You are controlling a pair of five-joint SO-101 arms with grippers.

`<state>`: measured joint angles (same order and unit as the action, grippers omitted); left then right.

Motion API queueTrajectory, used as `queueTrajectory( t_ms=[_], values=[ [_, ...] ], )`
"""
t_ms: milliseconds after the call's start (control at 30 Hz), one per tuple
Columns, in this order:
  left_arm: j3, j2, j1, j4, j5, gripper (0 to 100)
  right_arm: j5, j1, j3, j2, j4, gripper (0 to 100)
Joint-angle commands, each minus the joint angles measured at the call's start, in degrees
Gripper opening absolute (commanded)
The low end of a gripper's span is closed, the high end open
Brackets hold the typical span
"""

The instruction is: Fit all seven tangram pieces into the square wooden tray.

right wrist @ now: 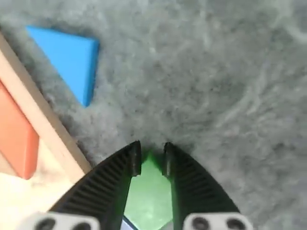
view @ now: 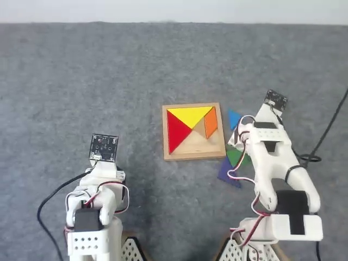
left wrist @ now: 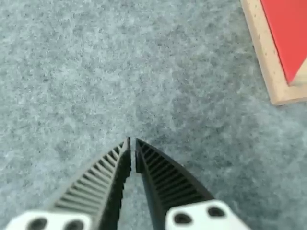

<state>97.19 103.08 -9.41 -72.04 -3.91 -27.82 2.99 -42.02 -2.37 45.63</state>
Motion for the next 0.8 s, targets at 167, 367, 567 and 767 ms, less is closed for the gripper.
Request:
queueTrajectory(
  t_ms=[167,367,567,767],
  values=[
    [-0.66,0.97,0.09,-0.18,0.0,2,17.58,3.03,5.19,-16.75,15.87,10.6],
    [-0.66,0.97,0.09,-0.18,0.0,2,31.21,13.05,1.93,-15.16,16.04,24.7],
    [-0.66,0.97,0.09,-0.18,0.0,2,43.25,13.49,1.93,-6.99,12.79,28.2],
    [-0.66,0.97,0.09,-0.18,0.0,2,43.69,8.04,1.85,-3.12,10.15,28.1]
  ],
)
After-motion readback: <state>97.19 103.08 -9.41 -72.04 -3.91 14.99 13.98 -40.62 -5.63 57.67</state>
